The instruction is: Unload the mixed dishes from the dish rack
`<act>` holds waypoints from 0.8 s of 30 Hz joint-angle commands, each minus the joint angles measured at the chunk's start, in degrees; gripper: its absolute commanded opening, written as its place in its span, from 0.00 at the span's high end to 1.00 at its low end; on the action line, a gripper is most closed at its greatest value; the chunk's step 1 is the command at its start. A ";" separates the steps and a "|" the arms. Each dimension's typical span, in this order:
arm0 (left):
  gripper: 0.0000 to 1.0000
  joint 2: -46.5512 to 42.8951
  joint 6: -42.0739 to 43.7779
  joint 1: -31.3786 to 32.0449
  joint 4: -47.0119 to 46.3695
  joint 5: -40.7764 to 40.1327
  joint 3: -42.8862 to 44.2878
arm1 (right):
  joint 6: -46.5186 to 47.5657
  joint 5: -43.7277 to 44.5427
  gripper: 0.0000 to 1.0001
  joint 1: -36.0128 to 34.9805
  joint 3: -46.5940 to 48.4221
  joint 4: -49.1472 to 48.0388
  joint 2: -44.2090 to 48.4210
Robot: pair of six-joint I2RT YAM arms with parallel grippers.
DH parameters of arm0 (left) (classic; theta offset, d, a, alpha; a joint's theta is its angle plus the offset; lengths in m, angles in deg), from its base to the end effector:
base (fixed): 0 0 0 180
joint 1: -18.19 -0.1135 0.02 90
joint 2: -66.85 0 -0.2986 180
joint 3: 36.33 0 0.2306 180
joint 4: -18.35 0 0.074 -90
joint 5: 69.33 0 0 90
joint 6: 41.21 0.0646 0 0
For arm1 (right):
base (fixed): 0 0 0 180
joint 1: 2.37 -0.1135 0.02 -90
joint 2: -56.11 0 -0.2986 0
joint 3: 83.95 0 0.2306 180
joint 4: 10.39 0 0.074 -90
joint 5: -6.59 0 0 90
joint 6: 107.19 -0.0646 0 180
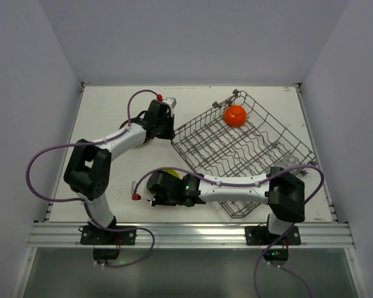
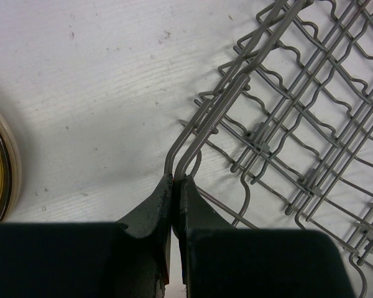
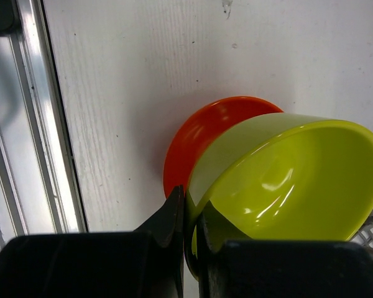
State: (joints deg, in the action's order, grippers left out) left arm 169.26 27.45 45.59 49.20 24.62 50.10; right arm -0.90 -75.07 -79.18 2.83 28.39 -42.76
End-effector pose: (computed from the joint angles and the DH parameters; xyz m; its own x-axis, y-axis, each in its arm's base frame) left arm 0.3536 -0.1883 0.2407 -0.7854 -0.0018 -0.6190 0.2310 0.9269 -0.2958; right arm 0.0955 0.3664 0.2532 0.0945 -0.8133 -0.5742 -0.9543 0.0904 -0.2850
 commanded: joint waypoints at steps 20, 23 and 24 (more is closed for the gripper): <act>1.00 -0.63 -0.81 0.82 0.23 2.73 -1.92 | -0.03 0.19 0.58 -0.44 6.78 5.38 -3.35; 1.00 -0.63 -0.81 0.82 0.23 2.73 -2.01 | -0.39 0.36 0.57 -0.53 7.22 6.18 -3.08; 1.00 -0.63 -0.81 0.82 0.23 2.73 -2.01 | -0.73 0.36 0.57 -0.53 7.31 6.44 -2.82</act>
State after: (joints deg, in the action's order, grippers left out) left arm 168.84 27.43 45.59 48.85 24.77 49.45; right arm -1.09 -75.40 -79.25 7.60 33.61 -47.54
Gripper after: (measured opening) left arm 0.059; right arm 0.430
